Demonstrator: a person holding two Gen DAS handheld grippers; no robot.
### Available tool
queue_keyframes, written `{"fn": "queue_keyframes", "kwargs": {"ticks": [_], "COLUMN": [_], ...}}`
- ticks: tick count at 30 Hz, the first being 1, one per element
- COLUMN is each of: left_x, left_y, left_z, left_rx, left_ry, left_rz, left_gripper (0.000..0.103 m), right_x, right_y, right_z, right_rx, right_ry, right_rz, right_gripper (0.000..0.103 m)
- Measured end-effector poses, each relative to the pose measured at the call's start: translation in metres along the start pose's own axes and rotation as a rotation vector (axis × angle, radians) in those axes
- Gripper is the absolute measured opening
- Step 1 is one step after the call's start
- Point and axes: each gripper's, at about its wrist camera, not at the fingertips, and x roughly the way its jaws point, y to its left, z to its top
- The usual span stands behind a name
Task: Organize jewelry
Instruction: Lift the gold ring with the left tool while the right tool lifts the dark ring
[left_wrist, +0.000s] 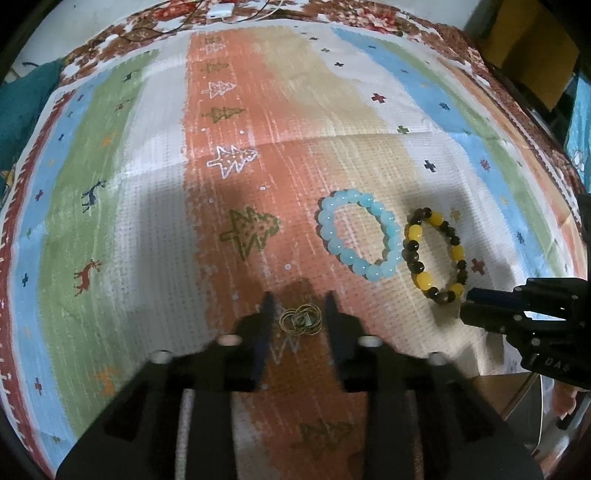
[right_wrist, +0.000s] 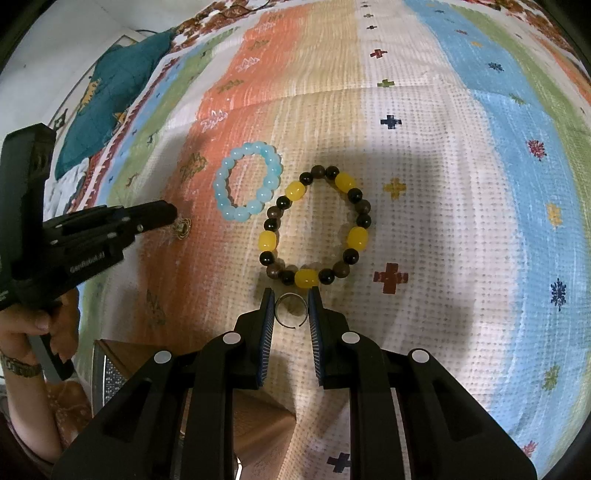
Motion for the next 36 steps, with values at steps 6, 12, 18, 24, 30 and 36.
{"fn": "queue_keyframes", "kwargs": {"ticks": [6, 12, 18, 24, 30, 36], "left_x": [0.002, 0.009, 0.016, 0.018, 0.018, 0.011], "left_y": [0.000, 0.001, -0.005, -0.011, -0.011, -0.010], "left_z": [0.000, -0.002, -0.004, -0.006, -0.006, -0.006], "left_rx": [0.004, 0.019, 0.056, 0.096, 0.091, 0.059], "left_ry": [0.006, 0.026, 0.037, 0.032, 0.028, 0.010], "left_rz": [0.017, 0.038, 0.070, 0.100, 0.085, 0.063], "left_gripper": [0.041, 0.046, 0.045, 0.025, 0.013, 0.013], "right_x": [0.001, 0.003, 0.004, 0.004, 0.001, -0.002], "right_y": [0.000, 0.002, 0.004, 0.003, 0.003, 0.002], "right_z": [0.000, -0.001, 0.000, 0.000, 0.000, -0.002], "right_rx": [-0.004, -0.010, -0.017, -0.018, -0.024, -0.028], "right_ry": [0.004, 0.005, 0.008, 0.007, -0.001, -0.008], "right_rz": [0.004, 0.004, 0.002, 0.001, 0.009, 0.010], "right_gripper": [0.019, 0.019, 0.019, 0.019, 0.019, 0.019]}}
